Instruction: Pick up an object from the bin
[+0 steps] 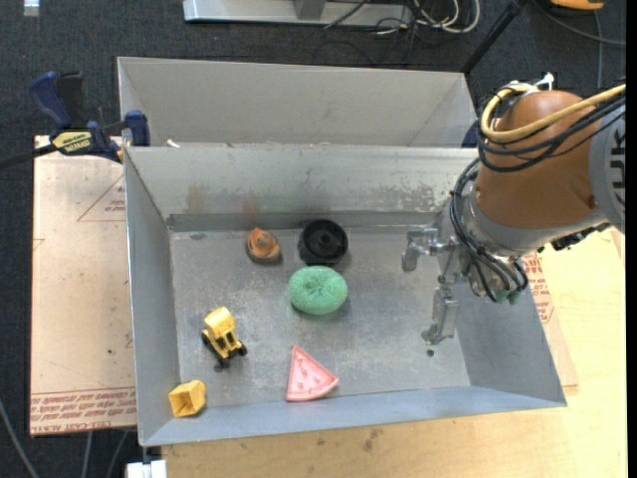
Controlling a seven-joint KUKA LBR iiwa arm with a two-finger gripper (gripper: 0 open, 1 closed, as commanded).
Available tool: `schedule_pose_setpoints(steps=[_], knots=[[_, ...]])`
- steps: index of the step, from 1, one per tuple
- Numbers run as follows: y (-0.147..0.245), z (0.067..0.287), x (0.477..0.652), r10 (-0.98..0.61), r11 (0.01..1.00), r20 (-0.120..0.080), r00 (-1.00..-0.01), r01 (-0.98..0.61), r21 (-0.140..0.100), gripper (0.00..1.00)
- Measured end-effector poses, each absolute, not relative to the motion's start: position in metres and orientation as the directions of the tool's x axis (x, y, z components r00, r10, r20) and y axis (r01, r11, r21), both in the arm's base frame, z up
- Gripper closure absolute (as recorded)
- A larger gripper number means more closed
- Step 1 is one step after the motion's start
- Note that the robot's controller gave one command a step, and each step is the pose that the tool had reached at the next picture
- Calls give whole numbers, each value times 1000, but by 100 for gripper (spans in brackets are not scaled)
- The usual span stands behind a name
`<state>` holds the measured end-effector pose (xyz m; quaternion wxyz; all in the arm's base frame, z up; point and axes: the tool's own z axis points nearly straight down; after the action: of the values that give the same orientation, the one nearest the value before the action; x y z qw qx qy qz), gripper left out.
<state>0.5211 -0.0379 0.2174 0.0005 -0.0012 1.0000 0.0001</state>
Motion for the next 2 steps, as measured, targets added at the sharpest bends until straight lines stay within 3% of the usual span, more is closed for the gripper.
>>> schedule_pose_setpoints(steps=[1,2], knots=[[-38,217,521,-2,1000,-1,-1000,-2,0,0],[-28,178,529,-33,999,-10,-999,-33,-1,0]])
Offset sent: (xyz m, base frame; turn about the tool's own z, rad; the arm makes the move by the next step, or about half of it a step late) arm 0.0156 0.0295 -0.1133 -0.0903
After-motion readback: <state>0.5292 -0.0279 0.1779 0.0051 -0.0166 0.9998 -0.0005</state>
